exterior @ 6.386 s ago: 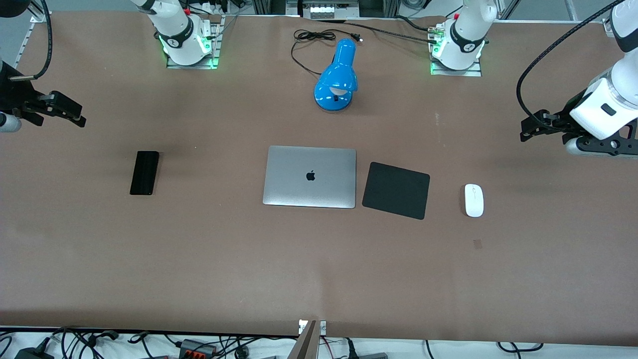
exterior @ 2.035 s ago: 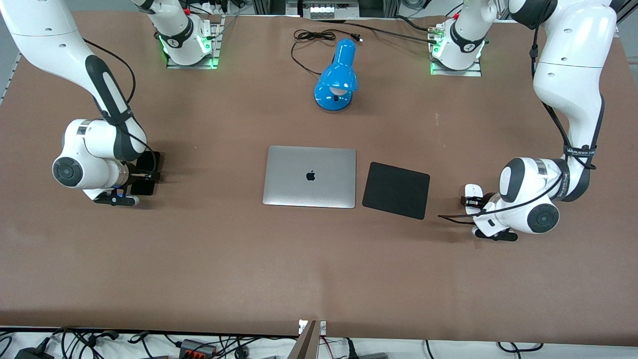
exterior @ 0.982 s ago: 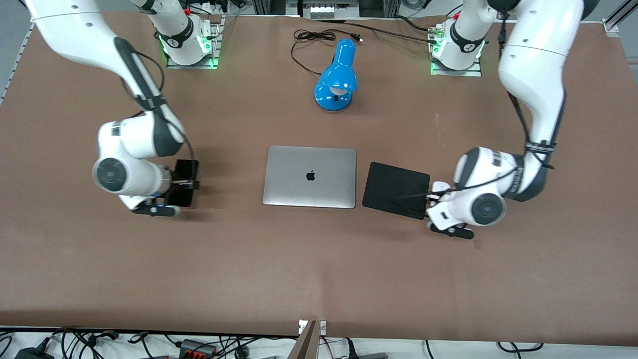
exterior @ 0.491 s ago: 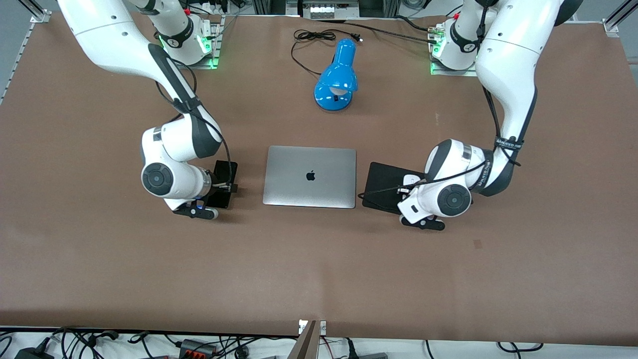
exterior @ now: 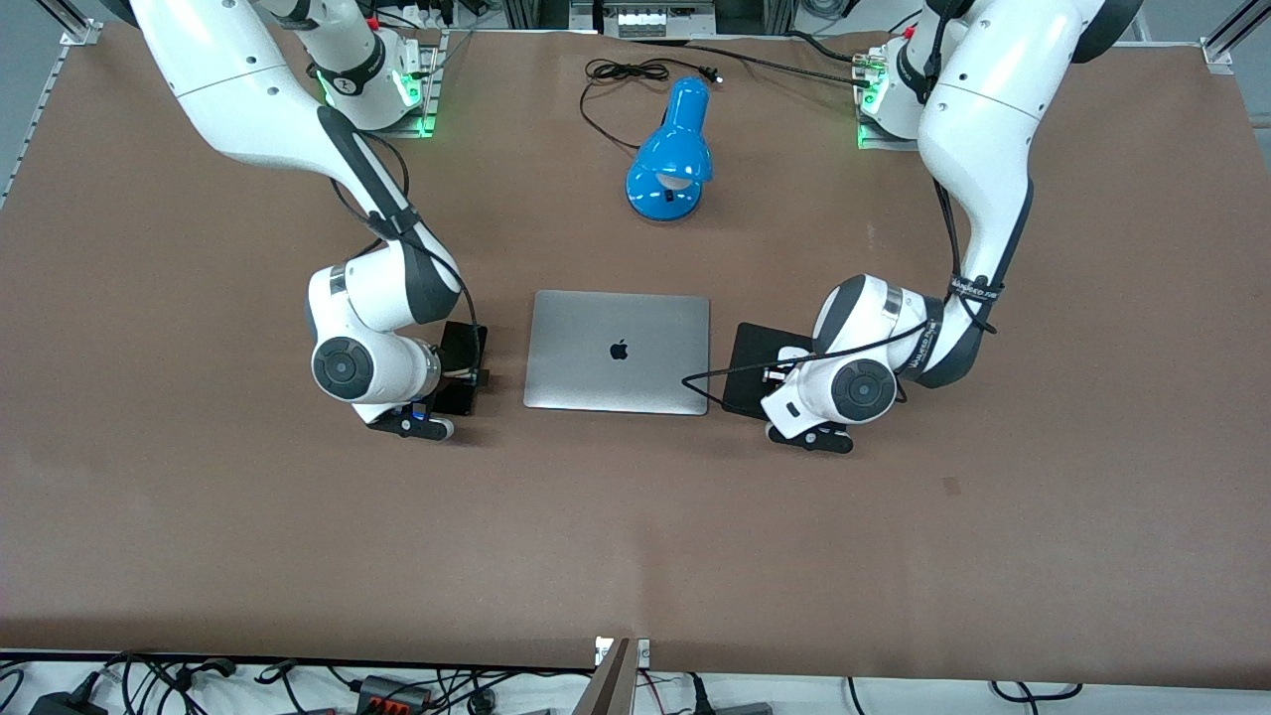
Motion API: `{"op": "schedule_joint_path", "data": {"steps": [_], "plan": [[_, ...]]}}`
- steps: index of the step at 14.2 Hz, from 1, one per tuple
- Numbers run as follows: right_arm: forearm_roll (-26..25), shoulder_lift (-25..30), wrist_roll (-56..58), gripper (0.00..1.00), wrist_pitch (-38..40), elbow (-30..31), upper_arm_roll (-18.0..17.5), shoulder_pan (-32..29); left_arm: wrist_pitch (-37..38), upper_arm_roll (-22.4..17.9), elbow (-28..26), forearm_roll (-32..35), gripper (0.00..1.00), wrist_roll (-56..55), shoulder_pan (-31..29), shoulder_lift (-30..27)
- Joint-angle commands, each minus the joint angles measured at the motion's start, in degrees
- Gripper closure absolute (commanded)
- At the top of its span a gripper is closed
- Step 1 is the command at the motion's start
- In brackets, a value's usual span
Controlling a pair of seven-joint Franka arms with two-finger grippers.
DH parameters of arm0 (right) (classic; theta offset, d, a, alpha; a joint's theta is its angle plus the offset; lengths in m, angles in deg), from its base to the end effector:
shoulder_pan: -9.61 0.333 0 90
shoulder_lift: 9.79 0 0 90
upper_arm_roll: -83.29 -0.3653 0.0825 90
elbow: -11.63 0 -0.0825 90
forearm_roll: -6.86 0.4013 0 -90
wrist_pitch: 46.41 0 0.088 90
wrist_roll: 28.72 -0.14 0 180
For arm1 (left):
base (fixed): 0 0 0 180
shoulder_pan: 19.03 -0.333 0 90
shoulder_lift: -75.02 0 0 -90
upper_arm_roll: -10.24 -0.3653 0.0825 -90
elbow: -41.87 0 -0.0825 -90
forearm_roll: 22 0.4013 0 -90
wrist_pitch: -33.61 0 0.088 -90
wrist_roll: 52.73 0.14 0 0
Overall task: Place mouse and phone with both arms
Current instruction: 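Carry the phone beside the laptop while the left gripper carries the mouse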
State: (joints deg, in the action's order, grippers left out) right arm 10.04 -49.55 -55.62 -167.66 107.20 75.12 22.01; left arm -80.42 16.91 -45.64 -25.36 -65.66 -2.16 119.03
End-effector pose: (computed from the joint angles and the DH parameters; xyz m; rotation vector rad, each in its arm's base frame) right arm 0.6478 0.2382 0.1810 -3.0716 0.2566 0.4270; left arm 0.6539 -0.2793 0.1777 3.0596 -0.2036 -0.5073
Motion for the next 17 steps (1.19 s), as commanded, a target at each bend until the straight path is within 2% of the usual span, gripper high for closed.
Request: {"op": "schedule_joint_path", "data": {"steps": [1,6,7,8,9,11,15,16,17], "plan": [[0.8,-1.3,-1.8,0.80,0.6,-2.0,0.2,1.3,-0.3,-0.5,0.4,-0.7,0.36,-0.4,0.4,0.3],[0.9,-2.4,-2.2,0.79,0.4,-2.8,0.1,2.3,-0.3,-0.5,0.4,-0.9,0.26,-0.4,-0.1,0.5],[0.9,-2.7,-2.2,0.79,0.3,-2.9,0.1,2.4,-0.2,-0.5,0.4,-1.1,0.19,-0.5,-0.2,0.4],[0.9,-2.7,-2.2,0.79,0.2,-2.9,0.1,2.5,-0.2,-0.5,0.4,-1.0,0.17,-0.5,-0.3,0.3],[0.9,-2.8,-2.1,0.79,0.1,-2.9,0.1,2.5,-0.1,-0.6,0.4,-1.0,0.00,-0.4,-0.4,0.0],[3.1,-2.8,-2.2,0.79,0.1,-2.8,-0.4,3.2,0.2,-1.0,0.7,-1.0,0.00,-0.3,-0.9,-0.6],[2.9,-3.1,-2.0,0.79,-1.2,-2.9,-0.4,3.4,2.8,-1.3,0.7,-0.3,0.00,0.2,-3.4,-4.3],[3.1,-3.1,-2.1,0.57,-1.2,-2.9,-0.4,3.7,4.0,-1.3,0.7,-0.3,0.00,0.2,-5.1,-5.5],[3.2,-3.2,-2.0,0.01,-1.2,-2.9,-0.4,3.7,5.1,-1.3,0.7,-0.3,0.00,0.2,-6.7,-6.3]]}}
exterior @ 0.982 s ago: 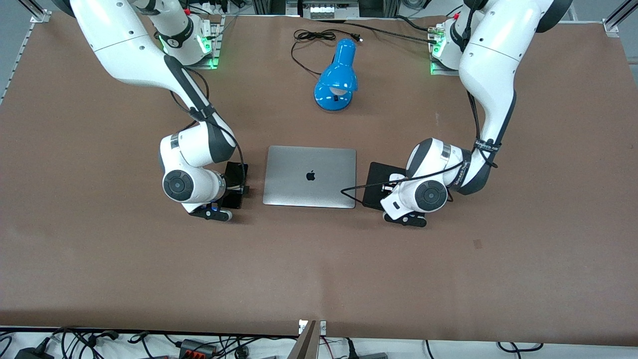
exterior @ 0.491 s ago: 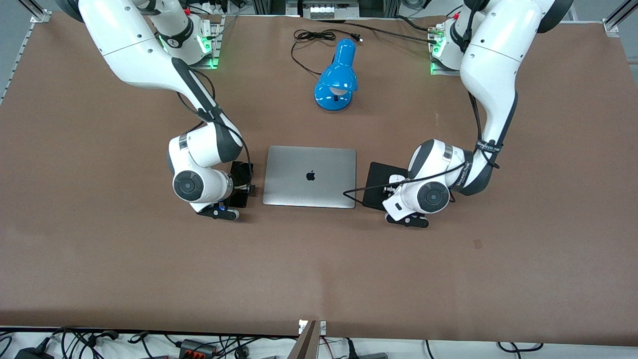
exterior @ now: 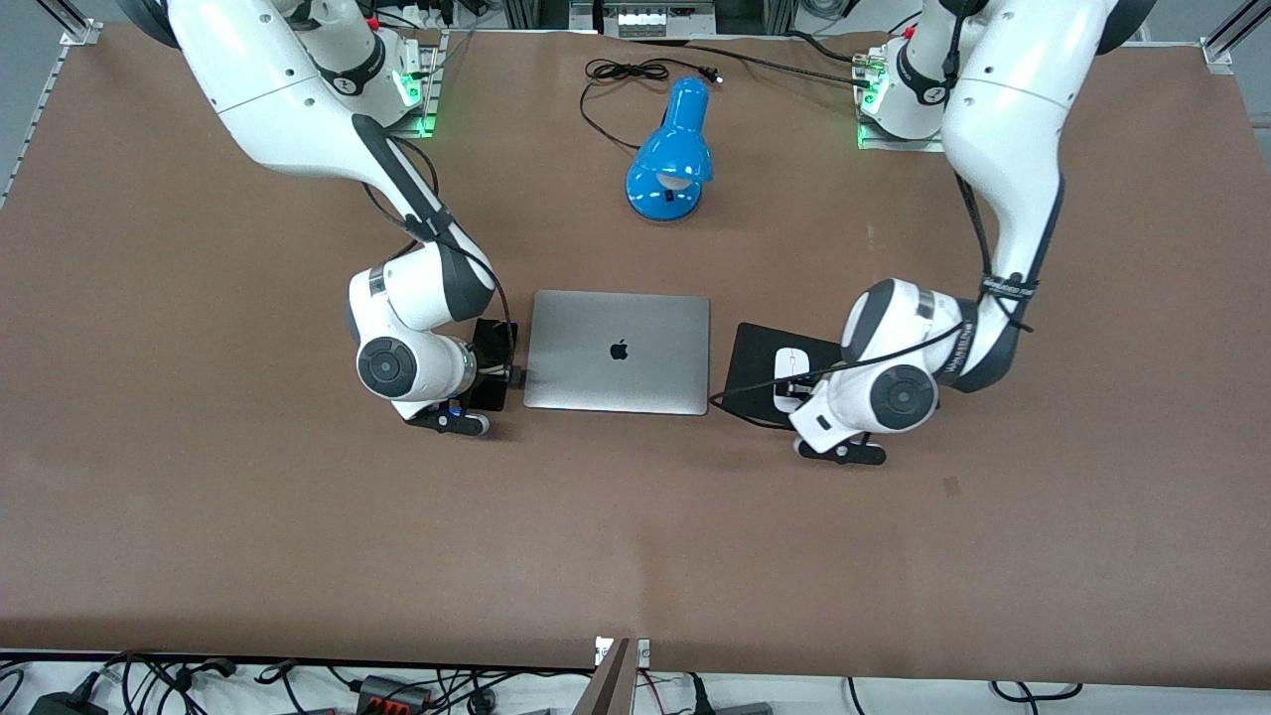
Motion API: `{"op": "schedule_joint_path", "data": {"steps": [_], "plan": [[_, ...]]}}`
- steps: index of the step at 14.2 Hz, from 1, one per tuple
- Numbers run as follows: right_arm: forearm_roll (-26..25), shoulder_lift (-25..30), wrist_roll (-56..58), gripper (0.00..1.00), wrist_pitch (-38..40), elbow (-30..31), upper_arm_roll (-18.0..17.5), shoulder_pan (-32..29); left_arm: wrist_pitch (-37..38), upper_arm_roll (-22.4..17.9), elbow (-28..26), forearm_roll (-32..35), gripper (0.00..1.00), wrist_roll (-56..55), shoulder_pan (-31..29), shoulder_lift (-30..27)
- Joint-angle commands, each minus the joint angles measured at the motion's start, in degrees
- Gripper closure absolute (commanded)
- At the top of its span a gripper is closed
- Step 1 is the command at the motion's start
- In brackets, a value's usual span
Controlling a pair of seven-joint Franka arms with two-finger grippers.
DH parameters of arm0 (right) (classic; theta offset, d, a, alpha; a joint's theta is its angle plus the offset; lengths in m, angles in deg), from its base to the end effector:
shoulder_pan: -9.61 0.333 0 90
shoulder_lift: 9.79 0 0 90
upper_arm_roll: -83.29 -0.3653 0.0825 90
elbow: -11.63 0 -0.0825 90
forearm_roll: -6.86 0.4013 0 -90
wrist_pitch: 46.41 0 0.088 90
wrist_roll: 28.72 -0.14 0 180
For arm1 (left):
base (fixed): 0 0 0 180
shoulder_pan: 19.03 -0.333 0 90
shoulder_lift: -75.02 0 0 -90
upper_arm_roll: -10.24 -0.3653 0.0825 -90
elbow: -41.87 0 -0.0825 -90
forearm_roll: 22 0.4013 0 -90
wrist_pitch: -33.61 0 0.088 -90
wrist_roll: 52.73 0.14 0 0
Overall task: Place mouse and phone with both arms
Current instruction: 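Lower the mouse onto the mouse pad and open the left gripper, then set the phone down beside the laptop and open the right gripper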
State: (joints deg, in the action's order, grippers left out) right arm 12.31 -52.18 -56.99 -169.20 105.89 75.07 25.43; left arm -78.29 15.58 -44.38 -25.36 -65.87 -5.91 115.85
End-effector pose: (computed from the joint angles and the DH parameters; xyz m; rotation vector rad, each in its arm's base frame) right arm 0.6367 0.2813 0.1602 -3.0478 0.2454 0.4446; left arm 0.6841 -0.2243 0.2234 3.0707 -0.0756 -0.4386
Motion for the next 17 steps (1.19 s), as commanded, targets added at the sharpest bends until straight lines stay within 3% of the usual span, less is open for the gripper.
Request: {"op": "schedule_joint_path", "data": {"steps": [1,4,6,8,11,14,17], "plan": [[0.9,-0.4,-0.6,0.00,0.4,-1.5,-0.3,0.1,4.6,0.0,-0.6,-0.4,0.00,0.4,-5.1,-5.0],[0.2,1.0,0.2,0.00,2.3,-3.8,0.1,-0.3,11.2,-0.2,3.3,0.4,0.00,0.4,-9.3,-8.0],[-0.4,2.2,0.9,0.00,8.4,-8.3,0.2,-1.2,16.9,-0.5,7.5,5.6,0.00,0.5,-9.5,-8.0],[-3.2,3.9,1.1,0.00,13.3,-11.7,0.2,-2.0,20.0,-0.5,9.6,6.4,0.00,0.5,-9.5,-9.6],[-8.3,7.7,4.9,0.00,18.6,-14.0,0.2,-4.1,22.5,0.2,9.6,6.4,0.00,0.4,-9.4,-15.8],[-8.4,10.7,10.8,0.00,25.9,-18.7,0.2,-7.5,22.4,0.3,10.0,5.5,0.00,0.2,-9.5,-20.7],[-8.1,13.5,16.3,0.00,32.5,-22.7,0.2,-12.4,23.5,0.5,9.1,5.6,0.00,2.3,-11.2,-21.7]]}}
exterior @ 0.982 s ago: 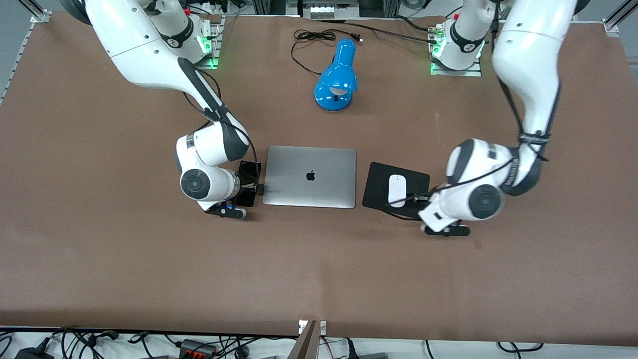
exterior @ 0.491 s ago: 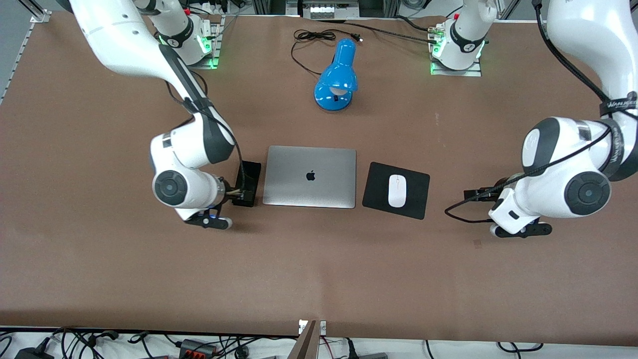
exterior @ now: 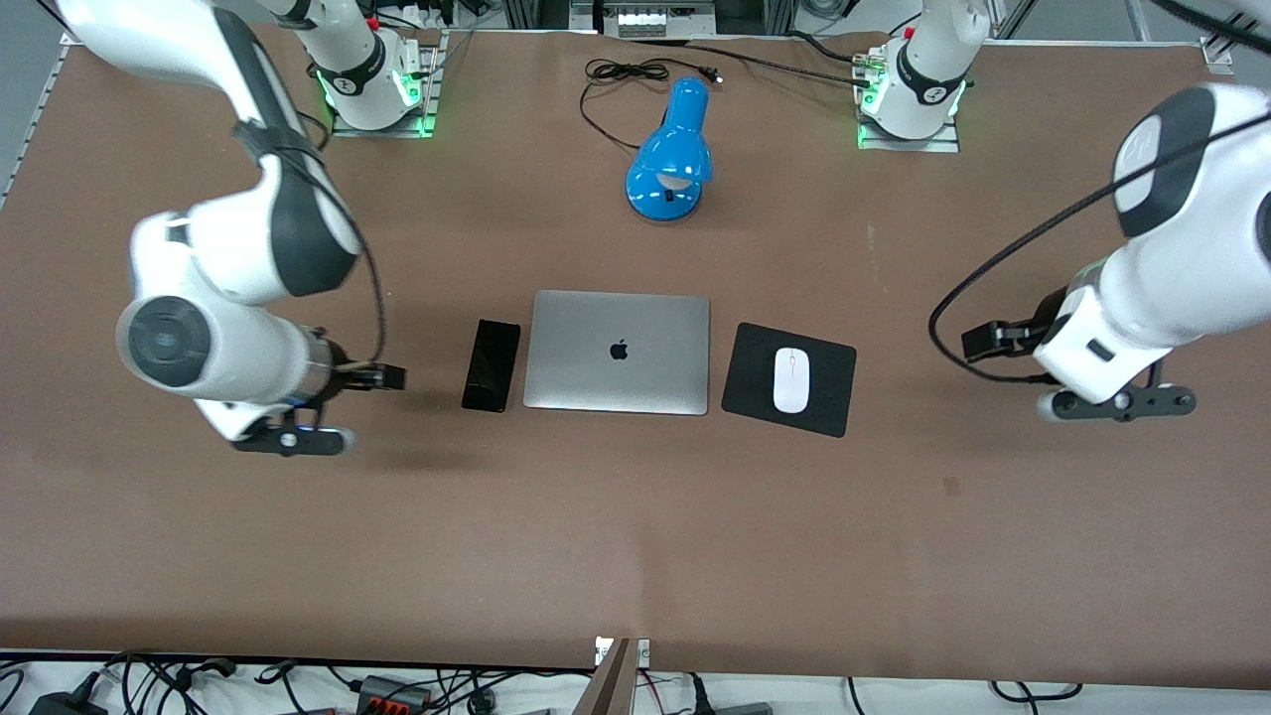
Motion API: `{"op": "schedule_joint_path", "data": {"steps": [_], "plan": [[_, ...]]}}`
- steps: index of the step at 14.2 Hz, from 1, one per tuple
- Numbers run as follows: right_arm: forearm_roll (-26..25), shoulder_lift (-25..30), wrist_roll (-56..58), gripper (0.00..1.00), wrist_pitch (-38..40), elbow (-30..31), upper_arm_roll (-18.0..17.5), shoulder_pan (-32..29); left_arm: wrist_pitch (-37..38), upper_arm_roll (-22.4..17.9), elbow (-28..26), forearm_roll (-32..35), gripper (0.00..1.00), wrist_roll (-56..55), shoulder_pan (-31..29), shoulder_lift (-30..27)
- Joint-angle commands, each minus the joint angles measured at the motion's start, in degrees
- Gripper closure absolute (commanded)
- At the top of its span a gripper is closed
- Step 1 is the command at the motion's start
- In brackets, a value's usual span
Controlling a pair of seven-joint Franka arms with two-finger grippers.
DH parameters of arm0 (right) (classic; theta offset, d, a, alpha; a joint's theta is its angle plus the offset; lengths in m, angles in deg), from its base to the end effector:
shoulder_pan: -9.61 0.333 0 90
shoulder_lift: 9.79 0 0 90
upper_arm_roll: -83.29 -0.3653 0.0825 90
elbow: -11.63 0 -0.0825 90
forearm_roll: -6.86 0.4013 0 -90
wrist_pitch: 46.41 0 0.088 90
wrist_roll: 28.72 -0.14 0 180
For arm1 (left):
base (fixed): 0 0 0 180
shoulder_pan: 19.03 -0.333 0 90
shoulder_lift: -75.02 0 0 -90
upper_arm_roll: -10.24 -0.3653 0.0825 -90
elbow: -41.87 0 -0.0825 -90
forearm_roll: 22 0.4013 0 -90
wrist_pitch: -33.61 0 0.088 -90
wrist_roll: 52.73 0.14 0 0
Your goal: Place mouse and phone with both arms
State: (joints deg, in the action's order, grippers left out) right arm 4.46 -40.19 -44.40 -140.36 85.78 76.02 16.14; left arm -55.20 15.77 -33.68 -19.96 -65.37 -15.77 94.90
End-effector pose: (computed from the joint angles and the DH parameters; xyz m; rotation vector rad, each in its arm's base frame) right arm 0.7102 0.1491 0.4337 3.1055 -0.0584 -0.2821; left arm 0.6744 -0.0882 0.5442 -3.1112 -0.1085 0.1738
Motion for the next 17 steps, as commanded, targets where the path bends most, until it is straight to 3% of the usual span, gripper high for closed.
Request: {"op": "schedule_joint_path", "data": {"steps": [1,4,7,10,13,17], "plan": [[-0.3,2.6,5.3,0.00,4.6,-2.9,-0.6,-4.5,0.6,0.3,-1.8,0.1,0.00,2.9,-1.2,-1.2],[-0.2,5.9,6.5,0.00,7.9,-2.9,-0.4,-7.2,0.0,0.3,-5.4,-0.9,0.00,3.2,-2.3,-3.9],[-0.1,9.7,13.7,0.00,8.6,-2.7,5.0,-6.1,-2.3,0.3,-12.6,-1.6,0.00,2.9,-2.4,-9.0],[0.1,11.6,14.4,0.00,8.5,-2.7,6.8,-6.2,-4.5,0.3,-18.1,-1.6,0.00,2.7,-2.4,-13.0],[2.7,13.0,14.6,0.00,8.3,-2.5,9.0,-6.2,-3.1,0.3,-17.3,-1.3,0.00,3.2,-1.8,-13.6],[2.1,13.7,15.3,0.00,6.9,-2.4,11.0,-5.8,-2.6,-0.5,-13.8,-0.7,0.00,2.0,-2.2,-12.8]]}}
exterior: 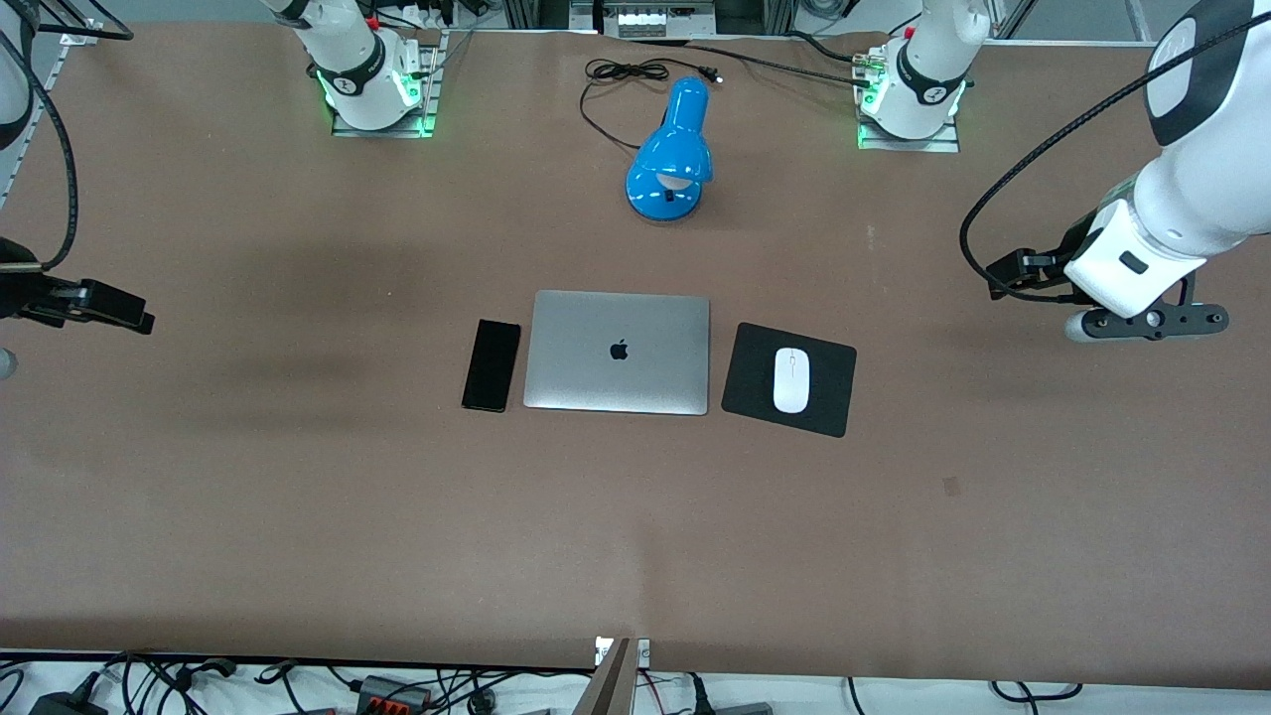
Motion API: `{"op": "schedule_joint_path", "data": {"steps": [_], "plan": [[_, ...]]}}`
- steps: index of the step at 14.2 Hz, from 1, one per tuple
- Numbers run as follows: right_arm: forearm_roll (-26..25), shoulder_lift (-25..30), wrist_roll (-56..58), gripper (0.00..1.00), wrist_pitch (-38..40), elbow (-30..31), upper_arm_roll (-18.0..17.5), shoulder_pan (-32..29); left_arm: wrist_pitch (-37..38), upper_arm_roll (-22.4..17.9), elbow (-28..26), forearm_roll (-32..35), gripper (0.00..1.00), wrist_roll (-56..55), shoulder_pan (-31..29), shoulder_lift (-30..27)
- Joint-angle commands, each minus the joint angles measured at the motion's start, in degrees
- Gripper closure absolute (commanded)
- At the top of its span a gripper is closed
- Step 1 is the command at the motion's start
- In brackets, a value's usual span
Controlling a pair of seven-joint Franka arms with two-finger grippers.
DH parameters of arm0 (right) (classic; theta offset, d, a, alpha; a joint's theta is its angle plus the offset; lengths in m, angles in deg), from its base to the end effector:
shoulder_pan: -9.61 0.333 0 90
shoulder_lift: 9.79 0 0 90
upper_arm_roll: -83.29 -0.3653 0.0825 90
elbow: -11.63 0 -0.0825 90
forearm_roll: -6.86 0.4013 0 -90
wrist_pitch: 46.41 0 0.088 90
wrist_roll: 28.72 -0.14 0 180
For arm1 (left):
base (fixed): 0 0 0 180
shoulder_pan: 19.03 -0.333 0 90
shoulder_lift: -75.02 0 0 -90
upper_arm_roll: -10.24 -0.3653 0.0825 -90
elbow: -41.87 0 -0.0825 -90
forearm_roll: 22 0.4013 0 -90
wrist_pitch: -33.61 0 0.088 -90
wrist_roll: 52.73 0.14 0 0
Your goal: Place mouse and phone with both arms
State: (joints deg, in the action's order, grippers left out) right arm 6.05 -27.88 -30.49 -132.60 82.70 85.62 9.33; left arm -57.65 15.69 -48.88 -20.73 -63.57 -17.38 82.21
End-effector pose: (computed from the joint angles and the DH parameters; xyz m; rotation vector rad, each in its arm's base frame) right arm 0.6719 -0.0280 0.5988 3.1119 -0.1173 -0.0806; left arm 0.6035 -0.0689 0.5624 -3.1069 -0.0988 0.1758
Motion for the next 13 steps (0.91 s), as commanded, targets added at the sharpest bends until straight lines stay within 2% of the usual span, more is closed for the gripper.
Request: {"op": "schedule_joint_path", "data": {"steps": [1,4,6,9,13], "plan": [[0.5,1.6,2.5,0.00,-2.0,1.0,1.4,1.2,0.3,-0.7,2.1,0.0,0.00,0.6,-1.1,0.4],[0.4,3.0,5.2,0.00,-5.1,3.4,1.4,1.2,1.9,0.6,2.4,-2.5,0.00,0.0,-2.0,-0.3],[0.3,6.6,5.3,0.00,-6.6,9.0,1.3,1.2,4.2,0.6,2.5,-2.6,0.00,0.1,-1.7,-0.3],[0.2,12.0,5.6,0.00,-9.8,17.9,1.4,1.1,3.5,0.3,5.6,-1.0,0.00,0.7,-2.0,0.4],[-0.6,16.1,5.6,0.00,-12.8,24.6,1.3,1.1,1.0,0.3,7.6,-0.6,0.00,0.8,-1.6,1.4]]}}
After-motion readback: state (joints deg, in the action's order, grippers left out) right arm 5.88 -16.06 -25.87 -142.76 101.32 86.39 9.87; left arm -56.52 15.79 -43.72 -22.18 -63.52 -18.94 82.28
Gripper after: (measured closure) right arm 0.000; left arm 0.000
